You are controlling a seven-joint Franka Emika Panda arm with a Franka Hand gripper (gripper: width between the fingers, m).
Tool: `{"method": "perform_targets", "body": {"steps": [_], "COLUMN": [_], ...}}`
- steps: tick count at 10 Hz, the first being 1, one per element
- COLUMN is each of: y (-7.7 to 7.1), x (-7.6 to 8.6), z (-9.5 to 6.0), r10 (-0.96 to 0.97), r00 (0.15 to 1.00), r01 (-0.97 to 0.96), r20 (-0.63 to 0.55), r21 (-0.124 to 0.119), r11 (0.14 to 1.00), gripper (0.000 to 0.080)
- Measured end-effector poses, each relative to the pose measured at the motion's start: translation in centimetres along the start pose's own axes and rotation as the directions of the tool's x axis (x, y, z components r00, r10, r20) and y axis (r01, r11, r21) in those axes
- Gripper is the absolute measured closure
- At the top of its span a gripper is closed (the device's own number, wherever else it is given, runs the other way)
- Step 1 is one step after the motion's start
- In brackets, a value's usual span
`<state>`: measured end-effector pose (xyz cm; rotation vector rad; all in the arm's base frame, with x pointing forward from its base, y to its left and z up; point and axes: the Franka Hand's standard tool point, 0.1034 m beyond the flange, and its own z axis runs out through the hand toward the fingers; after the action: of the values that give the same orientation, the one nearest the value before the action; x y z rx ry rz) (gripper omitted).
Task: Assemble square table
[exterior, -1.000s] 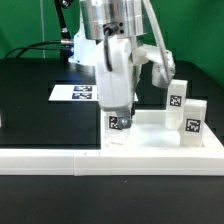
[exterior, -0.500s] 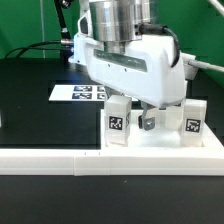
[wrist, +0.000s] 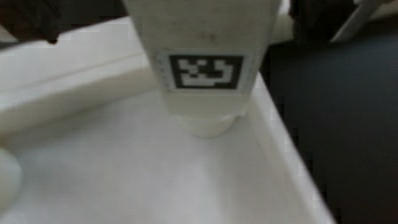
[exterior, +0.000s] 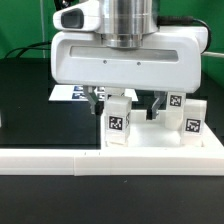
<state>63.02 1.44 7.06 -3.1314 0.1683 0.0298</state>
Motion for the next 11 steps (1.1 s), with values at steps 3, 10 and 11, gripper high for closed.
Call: {"method": "perform_targets", "body": {"steps": [3, 10, 11], "y": [0.0, 1.2, 1.4], "x": [0.1, 0.0, -0.1], "z": [0.1, 0.4, 0.5], "r10": [0.048, 0.622, 0.742], "r00": [0.999, 0.781, 0.668], "r01": [-0.048, -0.621, -0.738], "r20": [-0.003, -0.056, -0.063], "r21": [0.003, 0.038, 0.072], "r11": [0.999, 0.783, 0.671], "gripper": [0.0389, 0.0505, 0.0506]}}
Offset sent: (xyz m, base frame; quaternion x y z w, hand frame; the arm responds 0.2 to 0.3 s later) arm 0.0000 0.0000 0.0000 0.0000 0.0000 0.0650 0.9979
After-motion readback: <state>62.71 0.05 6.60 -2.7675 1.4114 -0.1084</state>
